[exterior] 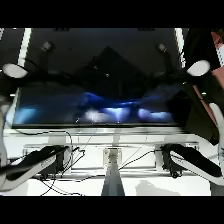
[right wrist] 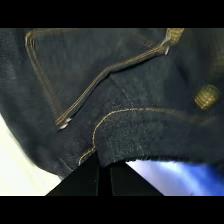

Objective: Fold the clothes and pants, and hang the long-sleeved shirts on hangers.

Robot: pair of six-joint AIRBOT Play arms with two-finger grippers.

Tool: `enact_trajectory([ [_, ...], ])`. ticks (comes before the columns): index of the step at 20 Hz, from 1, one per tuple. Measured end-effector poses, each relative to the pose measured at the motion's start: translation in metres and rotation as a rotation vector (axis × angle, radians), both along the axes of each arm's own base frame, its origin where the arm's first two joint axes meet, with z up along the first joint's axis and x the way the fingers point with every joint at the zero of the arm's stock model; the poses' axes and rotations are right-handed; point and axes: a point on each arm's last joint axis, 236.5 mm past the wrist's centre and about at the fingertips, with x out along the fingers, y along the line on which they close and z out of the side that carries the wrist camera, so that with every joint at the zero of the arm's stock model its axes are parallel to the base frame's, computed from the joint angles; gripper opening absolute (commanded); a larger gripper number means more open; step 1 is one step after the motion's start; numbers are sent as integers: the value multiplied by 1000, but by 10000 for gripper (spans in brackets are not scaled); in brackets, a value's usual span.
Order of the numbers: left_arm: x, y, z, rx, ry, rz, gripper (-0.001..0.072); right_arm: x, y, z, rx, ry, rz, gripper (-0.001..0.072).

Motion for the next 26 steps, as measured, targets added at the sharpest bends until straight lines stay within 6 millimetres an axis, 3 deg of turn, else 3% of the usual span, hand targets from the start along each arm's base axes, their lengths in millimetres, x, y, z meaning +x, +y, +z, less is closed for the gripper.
enact_trajectory([
  [3, -11, 18, 121, 18, -318, 61, 23, -7, 14, 117, 135, -215, -36, 35],
  [4, -25, 22, 159, 25, -427, 85, 23, -18, 17, 152, 187, -276, -36, 35],
  [6, -59, 27, 216, 39, -603, 119, 22, -49, 24, 213, 297, -375, -22, 35],
  [9, -116, 31, 270, 58, -782, 176, 23, -98, 32, 266, 432, -413, 10, 35],
  [12, -145, 42, 283, 66, -820, 258, 23, -129, 44, 279, 509, -348, 46, 35],
  [14, -139, 49, 267, 60, -767, 297, 22, -129, 57, 264, 535, -258, 37, 35],
  [16, -113, 58, 230, 62, -655, 323, 22, -113, 71, 233, 540, -163, -12, 35],
  [20, -34, 72, 127, 65, -377, 361, 22, -42, 87, 137, 494, 13, -239, 35],
  [23, 16, 75, 50, 74, -205, 374, 22, 15, 78, 58, 439, 137, -438, 35],
  [26, 35, 64, -18, 81, -39, 350, 22, 61, 47, -9, 375, 220, -608, 35],
])
